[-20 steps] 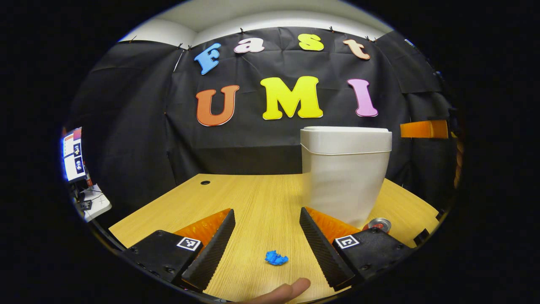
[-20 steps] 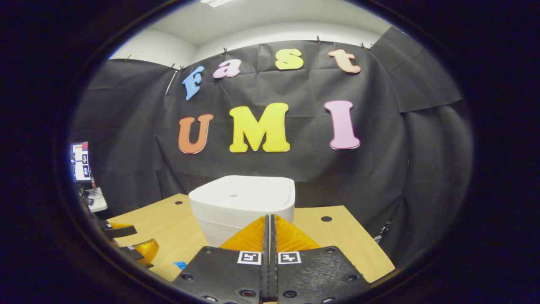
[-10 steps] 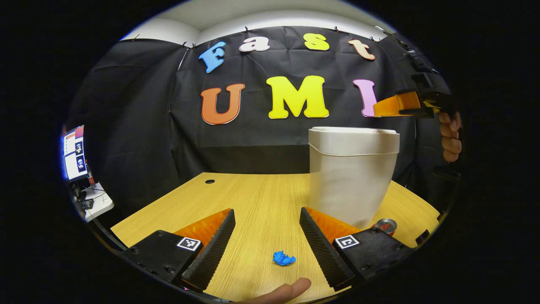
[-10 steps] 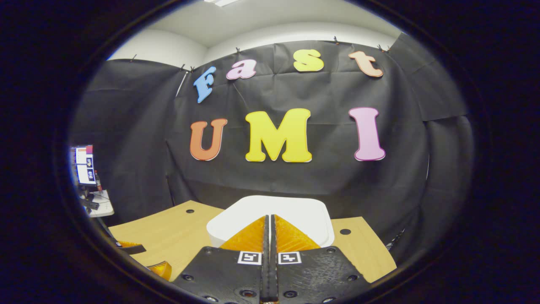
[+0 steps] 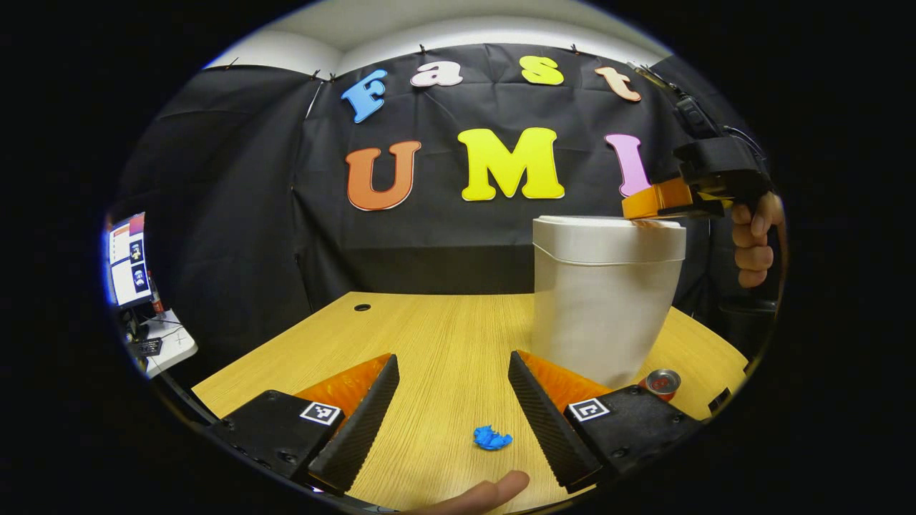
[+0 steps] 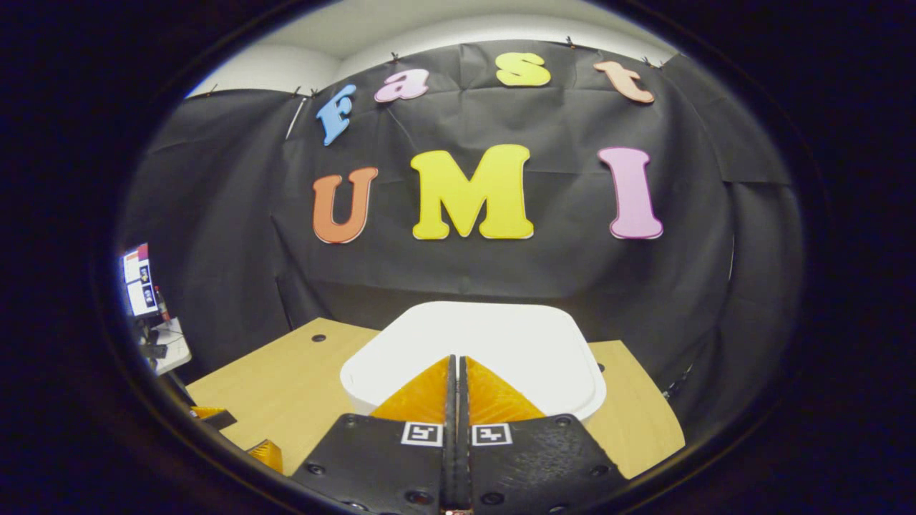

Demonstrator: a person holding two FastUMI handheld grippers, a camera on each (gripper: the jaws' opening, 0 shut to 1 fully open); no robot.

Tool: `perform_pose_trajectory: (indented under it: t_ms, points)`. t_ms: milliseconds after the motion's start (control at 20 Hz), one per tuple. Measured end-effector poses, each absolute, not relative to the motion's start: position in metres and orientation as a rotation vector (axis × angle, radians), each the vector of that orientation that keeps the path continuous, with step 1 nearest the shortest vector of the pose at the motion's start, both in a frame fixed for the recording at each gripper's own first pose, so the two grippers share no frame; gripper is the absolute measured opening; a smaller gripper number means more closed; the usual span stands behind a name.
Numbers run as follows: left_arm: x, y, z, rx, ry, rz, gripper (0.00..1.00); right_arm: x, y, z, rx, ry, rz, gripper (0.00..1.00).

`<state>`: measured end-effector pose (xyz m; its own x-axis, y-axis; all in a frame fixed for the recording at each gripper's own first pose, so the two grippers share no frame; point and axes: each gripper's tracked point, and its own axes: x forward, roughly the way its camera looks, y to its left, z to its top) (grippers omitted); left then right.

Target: Press the lid of the desktop garbage bin to open it, pick up the crumpled paper on the desktop and throw it into the bin, then pick up the pop can on the desktop and drop it into the bin, and finally close the garbage bin lid.

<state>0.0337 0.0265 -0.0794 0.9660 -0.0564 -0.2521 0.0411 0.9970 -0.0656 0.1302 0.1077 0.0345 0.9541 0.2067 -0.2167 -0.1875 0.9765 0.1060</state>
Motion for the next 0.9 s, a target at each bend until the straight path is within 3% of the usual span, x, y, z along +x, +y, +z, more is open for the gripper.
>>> perform_pose_trajectory:
  t_ms: [400, 450, 550, 600, 700, 750, 900]
  points:
    - [0.034, 0.023, -0.085, -0.084, 0.283, -0.072, 0.99, 0.118, 0.105, 0.055, 0.115, 0.145, 0.196, 0.0]
    - [0.033, 0.024, -0.085, -0.082, 0.282, -0.07, 0.99, 0.113, 0.109, 0.059, 0.129, 0.127, 0.215, 0.12]
    - [0.033, 0.026, -0.084, -0.076, 0.279, -0.063, 0.99, 0.107, 0.108, 0.067, 0.123, 0.096, 0.211, 0.46]
    - [0.034, 0.027, -0.084, -0.072, 0.281, -0.061, 0.99, 0.104, 0.106, 0.071, 0.117, 0.075, 0.206, 0.46]
    - [0.033, 0.028, -0.084, -0.07, 0.279, -0.06, 0.99, 0.096, 0.104, 0.082, 0.112, 0.032, 0.202, 0.55]
    - [0.033, 0.028, -0.084, -0.069, 0.279, -0.06, 0.99, 0.091, 0.104, 0.086, 0.104, 0.016, 0.204, 0.7]
    - [0.033, 0.031, -0.084, -0.066, 0.275, -0.057, 0.99, 0.077, 0.098, 0.082, 0.08, 0.004, 0.188, 0.89]
